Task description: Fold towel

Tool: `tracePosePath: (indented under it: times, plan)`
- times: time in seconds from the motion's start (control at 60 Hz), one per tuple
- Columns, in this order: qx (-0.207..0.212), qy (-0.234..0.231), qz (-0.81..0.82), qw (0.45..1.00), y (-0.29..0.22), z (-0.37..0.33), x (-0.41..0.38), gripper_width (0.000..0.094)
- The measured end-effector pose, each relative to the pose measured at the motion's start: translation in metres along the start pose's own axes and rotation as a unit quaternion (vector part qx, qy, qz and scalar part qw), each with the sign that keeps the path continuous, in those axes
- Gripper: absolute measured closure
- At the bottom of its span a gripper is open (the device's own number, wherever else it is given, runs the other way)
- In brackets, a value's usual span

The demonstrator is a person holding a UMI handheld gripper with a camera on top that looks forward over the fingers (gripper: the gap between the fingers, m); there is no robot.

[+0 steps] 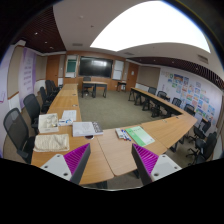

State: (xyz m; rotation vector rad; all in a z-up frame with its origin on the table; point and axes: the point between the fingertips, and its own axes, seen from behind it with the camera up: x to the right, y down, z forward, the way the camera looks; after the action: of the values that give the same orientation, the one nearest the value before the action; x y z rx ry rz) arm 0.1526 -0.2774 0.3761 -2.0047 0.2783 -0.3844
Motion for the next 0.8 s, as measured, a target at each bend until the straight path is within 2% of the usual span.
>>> tracePosePath:
  times: [0.15,0.25,0.333,0.55,0.633,0.8]
  plan:
    - [-0.014,0.009,-0.004,1.000,0.028,0.004,0.000,0.0084]
    - [-0.027,0.013,-0.019,0.999,0.070,0.022,-0.019,0.0082]
    - [-0.045,-0.002,-0.031,0.999,0.107,0.031,-0.049,0.0080]
    - [-0.099,-0.097,-0.054,0.989,0.200,0.050,-0.209,0.0081]
    - [-0.101,-0.141,-0.051,0.983,0.207,0.062,-0.291,0.0082]
    - [-0.079,-0.218,-0.050,0.971,0.190,0.109,-0.450,0.0080]
